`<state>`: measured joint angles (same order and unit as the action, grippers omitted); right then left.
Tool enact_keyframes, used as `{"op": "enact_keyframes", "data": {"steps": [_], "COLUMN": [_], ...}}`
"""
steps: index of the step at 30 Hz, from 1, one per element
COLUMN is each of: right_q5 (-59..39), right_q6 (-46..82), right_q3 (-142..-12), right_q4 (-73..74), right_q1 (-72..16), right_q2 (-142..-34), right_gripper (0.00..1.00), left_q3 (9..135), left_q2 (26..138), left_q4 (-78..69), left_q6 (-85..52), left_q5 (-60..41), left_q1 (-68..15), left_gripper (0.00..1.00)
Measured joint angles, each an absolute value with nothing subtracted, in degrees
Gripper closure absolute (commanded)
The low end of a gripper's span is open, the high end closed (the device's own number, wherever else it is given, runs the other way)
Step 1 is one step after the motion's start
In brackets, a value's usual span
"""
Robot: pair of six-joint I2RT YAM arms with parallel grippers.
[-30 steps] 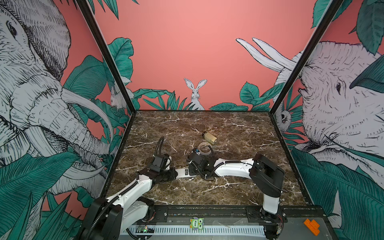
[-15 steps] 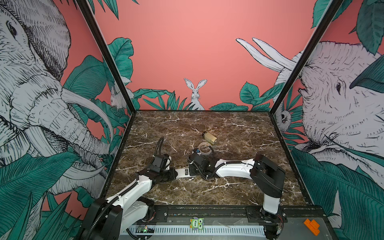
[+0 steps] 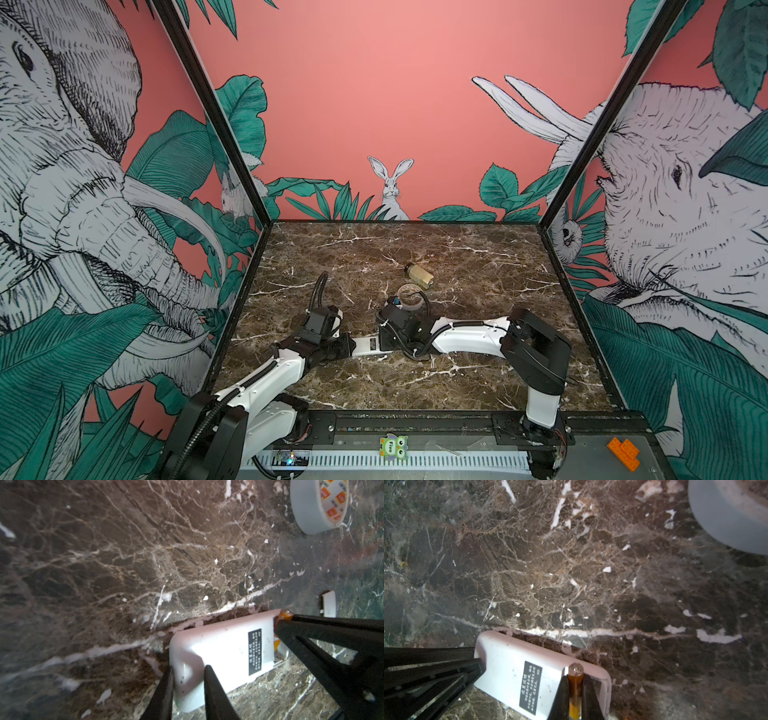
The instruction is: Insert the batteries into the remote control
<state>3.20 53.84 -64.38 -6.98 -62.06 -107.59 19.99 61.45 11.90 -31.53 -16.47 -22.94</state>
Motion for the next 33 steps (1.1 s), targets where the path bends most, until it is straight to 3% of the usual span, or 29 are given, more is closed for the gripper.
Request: {"op": "enact_keyframes", "data": {"steps": [33], "right_q5": [4.3], "right_q6": [53.6], "right_q3": [-62.5], "right_q4": [-6.4], "right_q1": [-62.2], "right_q2": [-105.8], "right_gripper": [1.00], "left_q3": [20.0], "left_q2": [62.2], "left_q4": [10.2], "left_q6": [-31.5], "left_q5": [-17.3], "left_q1": [-22.9], "left_gripper": [0.73]}}
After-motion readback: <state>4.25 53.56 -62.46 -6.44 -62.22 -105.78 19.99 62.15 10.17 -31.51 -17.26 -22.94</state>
